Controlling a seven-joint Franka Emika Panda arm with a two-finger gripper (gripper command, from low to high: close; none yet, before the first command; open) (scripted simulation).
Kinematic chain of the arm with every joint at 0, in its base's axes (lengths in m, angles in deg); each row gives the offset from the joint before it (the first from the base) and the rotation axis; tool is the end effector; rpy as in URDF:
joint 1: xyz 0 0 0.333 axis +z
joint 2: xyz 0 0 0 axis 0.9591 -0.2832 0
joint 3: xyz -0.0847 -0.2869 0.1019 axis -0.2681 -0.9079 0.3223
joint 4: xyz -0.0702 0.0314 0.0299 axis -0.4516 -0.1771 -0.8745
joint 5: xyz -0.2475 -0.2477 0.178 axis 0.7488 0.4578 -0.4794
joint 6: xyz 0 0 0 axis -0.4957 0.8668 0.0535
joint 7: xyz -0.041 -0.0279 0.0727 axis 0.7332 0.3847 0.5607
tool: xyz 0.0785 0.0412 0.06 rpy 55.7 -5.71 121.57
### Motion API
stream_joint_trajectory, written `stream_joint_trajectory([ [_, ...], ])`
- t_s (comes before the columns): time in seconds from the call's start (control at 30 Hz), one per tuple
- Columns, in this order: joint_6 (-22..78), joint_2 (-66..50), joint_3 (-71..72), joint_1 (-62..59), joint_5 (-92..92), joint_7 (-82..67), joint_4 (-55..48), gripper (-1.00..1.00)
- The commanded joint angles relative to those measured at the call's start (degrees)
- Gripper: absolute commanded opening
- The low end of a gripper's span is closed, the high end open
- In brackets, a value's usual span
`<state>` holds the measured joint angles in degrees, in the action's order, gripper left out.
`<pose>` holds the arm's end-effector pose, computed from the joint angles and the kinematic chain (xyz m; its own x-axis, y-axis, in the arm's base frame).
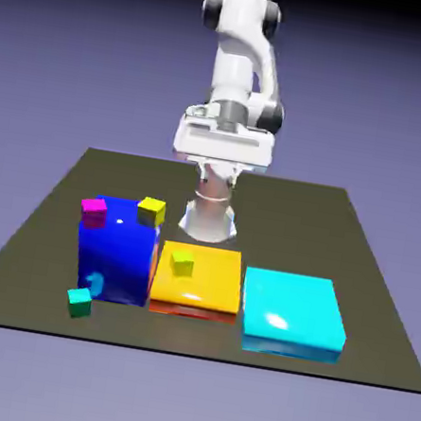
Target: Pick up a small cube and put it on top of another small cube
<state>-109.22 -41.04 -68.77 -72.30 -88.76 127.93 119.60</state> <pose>0.4004 -0.0005 0.4519 0.5512 -0.6636 0.5058 -0.4798 -0.7480 -0.4586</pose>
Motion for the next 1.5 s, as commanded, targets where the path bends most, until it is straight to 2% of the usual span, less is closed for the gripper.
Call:
stream_joint_trajectory([
  [0.0,1.6,-2.1,-1.1,0.5,-0.1,-1.1,-1.5,0.0],
  [1.33,66.0,-85.1,-43.7,19.2,-3.9,-45.1,-62.3,0.0],
  [1.4,66.9,-86.3,-44.3,19.4,-4.0,-45.7,-63.2,0.0],
  [1.47,61.9,-88.3,-43.2,18.4,-4.9,-45.6,-60.2,0.0],
])
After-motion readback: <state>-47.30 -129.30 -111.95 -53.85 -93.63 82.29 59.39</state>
